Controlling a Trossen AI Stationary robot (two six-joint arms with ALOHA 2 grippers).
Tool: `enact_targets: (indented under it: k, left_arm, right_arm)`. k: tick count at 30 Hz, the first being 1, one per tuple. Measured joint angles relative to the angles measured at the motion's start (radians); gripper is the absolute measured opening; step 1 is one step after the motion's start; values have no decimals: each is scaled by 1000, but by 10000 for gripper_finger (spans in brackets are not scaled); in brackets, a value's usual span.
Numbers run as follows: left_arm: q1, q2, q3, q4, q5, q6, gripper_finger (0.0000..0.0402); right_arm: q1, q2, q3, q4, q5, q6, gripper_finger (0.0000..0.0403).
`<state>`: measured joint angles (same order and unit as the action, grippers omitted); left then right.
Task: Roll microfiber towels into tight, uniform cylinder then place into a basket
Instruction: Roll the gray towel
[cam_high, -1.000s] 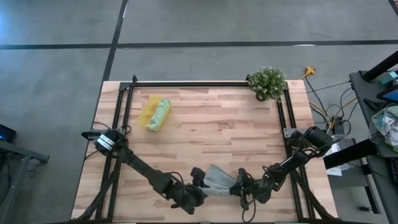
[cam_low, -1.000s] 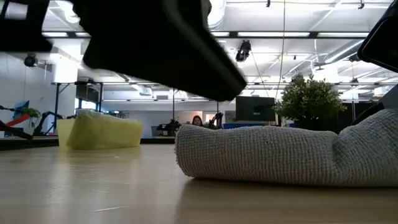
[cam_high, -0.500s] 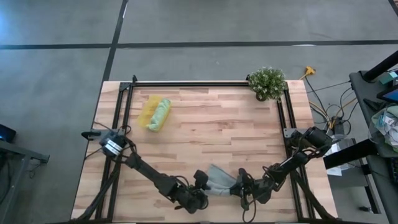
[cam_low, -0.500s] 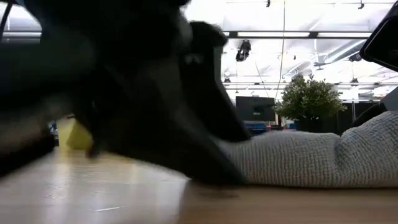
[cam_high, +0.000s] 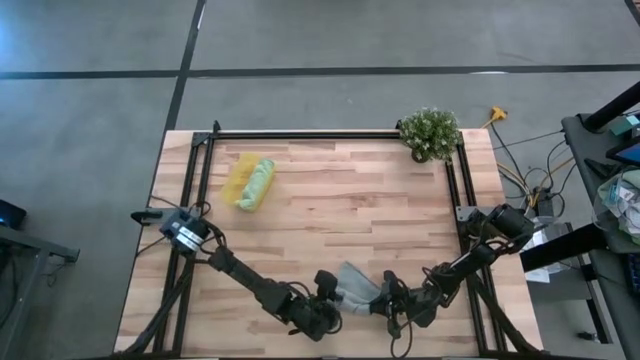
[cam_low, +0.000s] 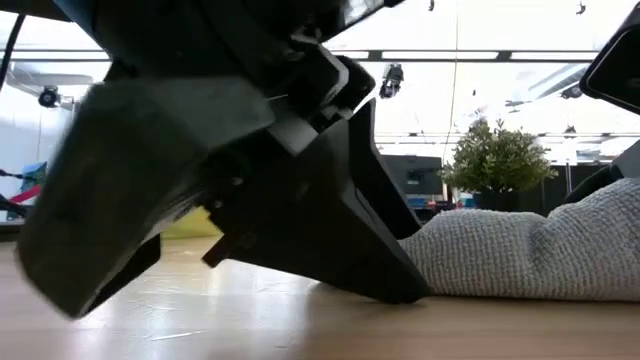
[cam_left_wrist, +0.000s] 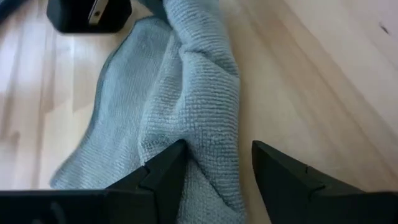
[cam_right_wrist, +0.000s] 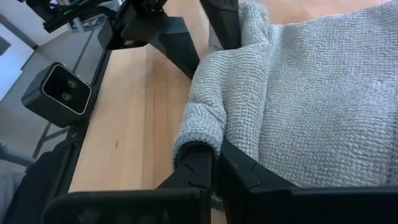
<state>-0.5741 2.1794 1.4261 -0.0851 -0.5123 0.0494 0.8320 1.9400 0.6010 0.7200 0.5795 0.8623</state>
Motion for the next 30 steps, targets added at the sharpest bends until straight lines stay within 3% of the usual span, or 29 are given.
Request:
enact_targets:
  k: [3, 7, 11, 13, 20, 25, 28, 30]
  left_arm:
    - [15, 7, -3, -15, 9, -60, 155]
    - [40, 17, -4, -17, 16, -95, 98]
    - [70, 13, 1, -29, 100, -116, 20]
    - [85, 12, 9, -35, 150, -152, 11]
    - [169, 11, 43, -96, 591, -417, 6]
    - [226, 15, 40, -95, 935, -540, 5]
    - [260, 17, 37, -103, 1056, -599, 4]
    - [279, 17, 36, -97, 1078, -615, 4]
  right_arm:
    - [1, 0, -1, 19, -9, -22, 9]
    - [1, 2, -3, 50, -39, -65, 9]
    - [1, 2, -3, 54, -55, -88, 9]
    - [3, 2, -3, 55, -64, -112, 9]
    - [21, 3, -3, 61, -77, -337, 14]
    - [41, 1, -1, 62, -70, -540, 49]
    - [58, -1, -1, 59, -64, -678, 76]
    - [71, -2, -1, 60, -59, -762, 94]
